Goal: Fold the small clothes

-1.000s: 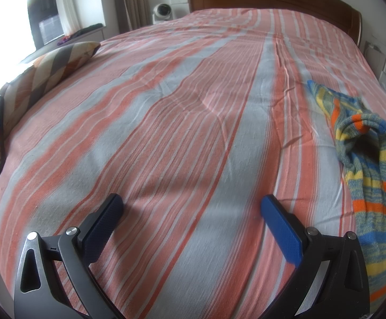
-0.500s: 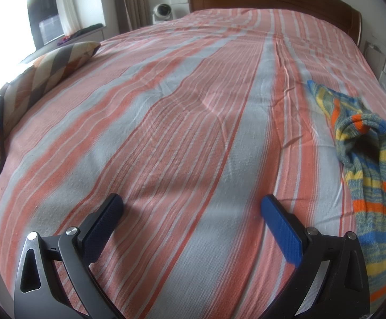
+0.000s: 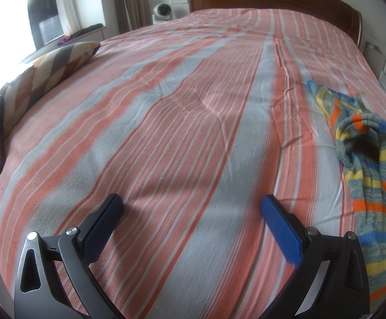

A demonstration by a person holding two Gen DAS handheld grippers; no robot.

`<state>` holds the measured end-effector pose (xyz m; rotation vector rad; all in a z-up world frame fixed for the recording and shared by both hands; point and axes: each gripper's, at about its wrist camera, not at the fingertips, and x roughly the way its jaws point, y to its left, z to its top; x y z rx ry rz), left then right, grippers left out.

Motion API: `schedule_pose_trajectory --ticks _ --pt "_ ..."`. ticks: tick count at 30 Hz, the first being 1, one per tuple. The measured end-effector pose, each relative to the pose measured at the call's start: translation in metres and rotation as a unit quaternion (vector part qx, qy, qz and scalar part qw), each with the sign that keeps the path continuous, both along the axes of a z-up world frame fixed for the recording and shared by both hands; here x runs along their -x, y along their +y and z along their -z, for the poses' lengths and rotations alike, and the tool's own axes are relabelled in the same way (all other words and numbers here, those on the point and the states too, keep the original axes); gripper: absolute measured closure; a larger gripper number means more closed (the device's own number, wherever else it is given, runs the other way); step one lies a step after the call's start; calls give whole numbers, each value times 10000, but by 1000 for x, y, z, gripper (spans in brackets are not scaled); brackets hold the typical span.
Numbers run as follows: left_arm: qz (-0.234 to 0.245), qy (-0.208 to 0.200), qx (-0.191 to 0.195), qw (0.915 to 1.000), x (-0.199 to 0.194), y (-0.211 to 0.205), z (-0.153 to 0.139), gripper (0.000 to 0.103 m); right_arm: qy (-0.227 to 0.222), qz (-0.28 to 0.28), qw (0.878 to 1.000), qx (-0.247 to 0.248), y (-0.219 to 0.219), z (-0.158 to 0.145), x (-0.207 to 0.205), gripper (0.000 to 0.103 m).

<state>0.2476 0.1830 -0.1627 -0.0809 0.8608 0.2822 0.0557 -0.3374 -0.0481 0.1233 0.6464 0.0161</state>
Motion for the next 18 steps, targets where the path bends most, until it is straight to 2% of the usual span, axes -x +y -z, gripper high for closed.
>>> schedule_pose_trajectory --ticks 3,7,11,18 --pt "-1 -4 4 10000 0 0 0 0 -52 -16 10000 29 16 7 10 11" --pt "0 -3 6 10000 0 0 0 0 -51 -62 9998 -179 41 24 19 11" --pt "0 -4 6 10000 0 0 0 0 75 -239 9992 -324 61 34 15 11" --pt "-15 -42 2 10000 0 0 0 0 5 -437 9987 -263 81 20 23 11"
